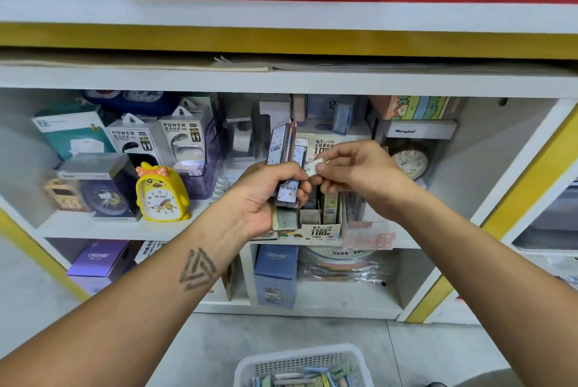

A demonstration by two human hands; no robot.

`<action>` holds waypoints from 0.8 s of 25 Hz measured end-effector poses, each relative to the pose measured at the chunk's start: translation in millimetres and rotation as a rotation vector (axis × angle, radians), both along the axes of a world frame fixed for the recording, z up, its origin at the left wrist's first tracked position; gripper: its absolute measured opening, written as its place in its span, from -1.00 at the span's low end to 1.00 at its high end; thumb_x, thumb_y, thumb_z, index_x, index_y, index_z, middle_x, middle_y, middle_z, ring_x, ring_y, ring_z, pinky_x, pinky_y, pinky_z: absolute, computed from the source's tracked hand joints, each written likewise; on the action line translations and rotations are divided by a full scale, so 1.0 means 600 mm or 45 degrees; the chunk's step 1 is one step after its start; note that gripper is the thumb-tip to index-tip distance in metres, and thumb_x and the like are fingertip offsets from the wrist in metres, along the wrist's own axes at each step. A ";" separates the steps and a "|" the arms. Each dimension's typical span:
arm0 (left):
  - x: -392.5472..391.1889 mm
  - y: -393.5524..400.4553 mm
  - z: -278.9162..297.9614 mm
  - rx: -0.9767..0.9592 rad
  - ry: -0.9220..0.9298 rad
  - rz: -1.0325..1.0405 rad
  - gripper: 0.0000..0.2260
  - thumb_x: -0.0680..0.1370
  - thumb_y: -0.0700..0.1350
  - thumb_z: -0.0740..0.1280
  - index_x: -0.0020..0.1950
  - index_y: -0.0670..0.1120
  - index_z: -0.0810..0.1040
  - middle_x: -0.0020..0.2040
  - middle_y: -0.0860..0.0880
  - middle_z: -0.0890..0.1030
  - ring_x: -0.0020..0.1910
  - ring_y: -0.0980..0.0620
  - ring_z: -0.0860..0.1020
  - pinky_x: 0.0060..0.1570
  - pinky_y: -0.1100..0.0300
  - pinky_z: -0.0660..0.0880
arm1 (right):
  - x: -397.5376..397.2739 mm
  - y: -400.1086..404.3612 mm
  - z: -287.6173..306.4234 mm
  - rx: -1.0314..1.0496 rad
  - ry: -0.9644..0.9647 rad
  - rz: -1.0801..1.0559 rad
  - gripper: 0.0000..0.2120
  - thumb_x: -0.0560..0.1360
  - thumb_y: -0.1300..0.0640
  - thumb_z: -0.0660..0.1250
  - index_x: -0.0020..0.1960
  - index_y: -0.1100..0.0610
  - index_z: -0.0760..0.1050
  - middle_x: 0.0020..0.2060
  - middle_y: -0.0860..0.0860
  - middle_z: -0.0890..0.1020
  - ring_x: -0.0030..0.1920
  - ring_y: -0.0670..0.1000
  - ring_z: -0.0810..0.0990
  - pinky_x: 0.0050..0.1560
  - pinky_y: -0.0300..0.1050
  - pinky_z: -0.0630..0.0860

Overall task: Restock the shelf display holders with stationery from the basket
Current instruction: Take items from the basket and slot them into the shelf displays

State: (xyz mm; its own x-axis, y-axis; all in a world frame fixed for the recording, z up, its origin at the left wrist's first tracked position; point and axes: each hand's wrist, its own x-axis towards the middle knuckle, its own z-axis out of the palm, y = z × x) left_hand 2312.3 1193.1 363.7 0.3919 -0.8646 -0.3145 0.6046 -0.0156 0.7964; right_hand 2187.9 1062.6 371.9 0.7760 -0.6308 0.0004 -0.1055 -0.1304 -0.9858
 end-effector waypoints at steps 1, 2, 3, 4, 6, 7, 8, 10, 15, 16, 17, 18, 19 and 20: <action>0.004 0.003 0.000 0.045 -0.052 0.026 -0.74 0.42 -0.43 0.33 0.10 -0.34 0.59 -0.12 -0.32 0.63 -0.43 0.01 0.56 -0.50 0.26 0.48 | 0.001 0.001 0.000 0.025 -0.023 -0.055 -0.87 0.52 0.38 0.40 0.06 0.36 0.59 -0.27 0.22 0.70 -0.38 0.01 0.64 -0.33 -0.24 0.60; 0.010 0.008 0.000 0.087 -0.095 0.061 -0.77 0.42 -0.43 0.33 0.06 -0.34 0.59 -0.17 -0.31 0.63 -0.44 0.01 0.56 -0.51 0.27 0.48 | 0.002 -0.001 0.002 0.038 -0.043 -0.118 -0.85 0.51 0.41 0.40 0.07 0.38 0.59 -0.28 0.21 0.69 -0.39 0.00 0.64 -0.33 -0.26 0.60; 0.017 0.014 0.002 0.117 -0.116 0.101 -0.82 0.42 -0.43 0.32 0.00 -0.33 0.58 -0.22 -0.29 0.64 -0.46 0.01 0.56 -0.52 0.28 0.48 | 0.002 -0.003 0.003 0.034 -0.053 -0.165 -0.85 0.51 0.42 0.39 0.08 0.38 0.59 -0.29 0.20 0.69 -0.39 -0.01 0.64 -0.32 -0.27 0.61; 0.025 0.021 0.003 0.137 -0.113 0.145 -0.87 0.44 -0.44 0.31 -0.05 -0.32 0.55 -0.24 -0.28 0.64 -0.48 0.02 0.56 -0.54 0.29 0.47 | 0.002 -0.005 0.005 0.005 -0.053 -0.189 -0.85 0.51 0.41 0.39 0.08 0.36 0.60 -0.30 0.18 0.68 -0.38 0.00 0.64 -0.31 -0.25 0.62; 0.048 0.035 0.007 0.153 -0.092 0.244 -0.89 0.46 -0.43 0.31 -0.04 -0.31 0.51 -0.26 -0.25 0.63 -0.50 0.03 0.56 -0.55 0.30 0.46 | 0.005 -0.006 0.006 -0.115 -0.023 -0.199 -0.84 0.52 0.39 0.39 0.10 0.30 0.59 -0.28 0.17 0.68 -0.36 0.01 0.63 -0.27 -0.21 0.64; 0.060 0.042 0.009 0.158 -0.094 0.285 -0.87 0.47 -0.42 0.32 0.00 -0.30 0.50 -0.29 -0.22 0.61 -0.50 0.03 0.54 -0.55 0.30 0.46 | 0.008 -0.003 0.004 -0.193 -0.008 -0.196 -0.84 0.52 0.38 0.40 0.09 0.28 0.59 -0.25 0.19 0.68 -0.34 0.00 0.64 -0.25 -0.19 0.65; 0.071 0.050 0.011 0.156 -0.099 0.308 -0.87 0.48 -0.39 0.34 0.01 -0.28 0.51 -0.32 -0.19 0.59 -0.50 0.04 0.53 -0.55 0.30 0.46 | 0.013 0.001 0.003 -0.282 0.004 -0.191 -0.86 0.52 0.37 0.41 0.07 0.26 0.60 -0.20 0.20 0.69 -0.32 -0.01 0.64 -0.21 -0.16 0.64; 0.090 0.068 0.018 0.137 -0.100 0.326 -0.93 0.50 -0.34 0.38 -0.04 -0.24 0.53 -0.36 -0.14 0.57 -0.49 0.05 0.52 -0.54 0.30 0.47 | 0.025 0.009 -0.001 -0.482 0.013 -0.168 -0.89 0.51 0.33 0.44 0.01 0.19 0.63 -0.16 0.15 0.70 -0.24 -0.02 0.64 -0.09 -0.08 0.64; 0.127 0.113 0.013 0.131 -0.137 0.440 -0.88 0.47 -0.39 0.35 -0.08 -0.22 0.48 -0.34 -0.18 0.54 -0.45 -0.01 0.52 -0.52 0.27 0.47 | 0.073 0.038 -0.025 -0.735 0.014 -0.061 -0.85 0.50 0.28 0.46 -0.02 0.05 0.63 -0.14 0.05 0.69 -0.14 0.01 0.67 -0.08 -0.15 0.64; 0.132 0.119 0.010 0.138 -0.146 0.450 -0.86 0.45 -0.40 0.34 -0.07 -0.23 0.47 -0.32 -0.21 0.55 -0.43 -0.03 0.53 -0.50 0.25 0.48 | 0.084 0.043 -0.032 -0.818 0.044 -0.060 -0.84 0.50 0.26 0.46 -0.03 0.01 0.61 -0.17 -0.01 0.67 -0.18 -0.07 0.64 -0.13 -0.27 0.61; 0.135 0.125 0.008 0.144 -0.151 0.446 -0.84 0.44 -0.41 0.33 -0.04 -0.24 0.47 -0.30 -0.23 0.55 -0.42 -0.05 0.54 -0.49 0.24 0.50 | 0.094 0.048 -0.038 -0.921 0.089 -0.065 -0.85 0.50 0.22 0.46 -0.03 -0.02 0.60 -0.20 -0.08 0.65 -0.21 -0.12 0.61 -0.13 -0.31 0.58; 0.137 0.131 0.006 0.150 -0.154 0.434 -0.82 0.44 -0.42 0.32 -0.01 -0.24 0.46 -0.29 -0.24 0.56 -0.41 -0.06 0.56 -0.48 0.24 0.51 | 0.104 0.053 -0.043 -1.015 0.132 -0.064 -0.87 0.51 0.19 0.46 -0.02 -0.02 0.61 -0.22 -0.13 0.62 -0.20 -0.12 0.60 -0.10 -0.27 0.58; 0.141 0.137 0.004 0.157 -0.155 0.422 -0.79 0.44 -0.43 0.31 0.02 -0.23 0.46 -0.29 -0.24 0.57 -0.40 -0.06 0.57 -0.47 0.24 0.52 | 0.113 0.058 -0.048 -1.077 0.163 -0.056 -0.90 0.52 0.16 0.45 0.00 0.00 0.62 -0.23 -0.15 0.60 -0.17 -0.10 0.60 -0.05 -0.21 0.58; 0.146 0.143 0.003 0.166 -0.152 0.420 -0.78 0.44 -0.43 0.31 0.04 -0.23 0.46 -0.29 -0.23 0.58 -0.41 -0.06 0.59 -0.48 0.24 0.53 | 0.121 0.062 -0.053 -1.100 0.174 -0.048 -0.90 0.53 0.15 0.43 0.03 0.01 0.61 -0.22 -0.15 0.60 -0.14 -0.07 0.61 -0.02 -0.15 0.59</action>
